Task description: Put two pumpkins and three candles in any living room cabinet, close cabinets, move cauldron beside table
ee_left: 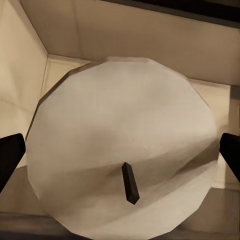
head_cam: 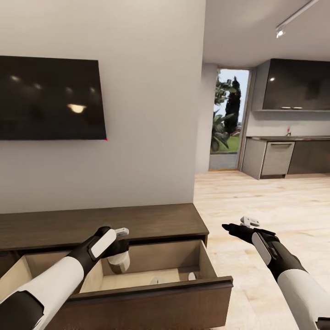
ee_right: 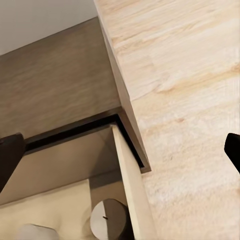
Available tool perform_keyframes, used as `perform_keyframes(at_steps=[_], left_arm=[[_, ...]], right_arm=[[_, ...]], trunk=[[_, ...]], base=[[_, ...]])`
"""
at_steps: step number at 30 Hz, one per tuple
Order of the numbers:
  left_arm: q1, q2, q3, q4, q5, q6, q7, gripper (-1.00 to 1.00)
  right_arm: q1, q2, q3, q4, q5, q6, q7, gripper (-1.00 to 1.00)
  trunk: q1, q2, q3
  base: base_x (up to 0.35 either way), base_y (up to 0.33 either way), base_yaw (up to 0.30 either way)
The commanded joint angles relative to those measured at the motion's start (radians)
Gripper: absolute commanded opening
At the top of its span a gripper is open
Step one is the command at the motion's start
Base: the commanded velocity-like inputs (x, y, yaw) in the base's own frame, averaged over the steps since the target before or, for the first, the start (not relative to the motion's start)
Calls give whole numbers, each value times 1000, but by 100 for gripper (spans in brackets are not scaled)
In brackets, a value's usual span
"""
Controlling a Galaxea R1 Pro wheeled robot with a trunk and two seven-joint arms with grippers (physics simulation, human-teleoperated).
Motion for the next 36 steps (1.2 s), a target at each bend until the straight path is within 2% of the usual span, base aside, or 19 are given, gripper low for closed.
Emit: perform_keyframes(at_steps=[1, 9, 17, 27, 36], left_arm=[[-1, 1, -7, 0, 10, -2, 8, -100], [-1, 1, -8, 9, 10, -5, 8, -100], [-1, 1, -8, 9, 9, -5, 8, -100], [-1, 1, -8, 9, 10, -5, 8, -100], [-1, -10, -8, 9, 9, -5, 8, -100]], right_arm=[[-1, 0, -3, -1, -1, 6, 4, 100], [-1, 0, -3, -1, -1, -3, 4, 100], [-1, 0, -3, -1, -1, -8, 4, 100], [-1, 0, -3, -1, -1, -8, 4, 100], [-1, -1, -3, -1, -1, -8, 5, 100]], trunk=[[4, -8, -4], [34, -64, -29], [34, -64, -29], [34, -64, -29], [34, -64, -29]], base=[[0, 0, 0], [0, 0, 0], [21, 0, 0], [249, 0, 0], [19, 0, 0]])
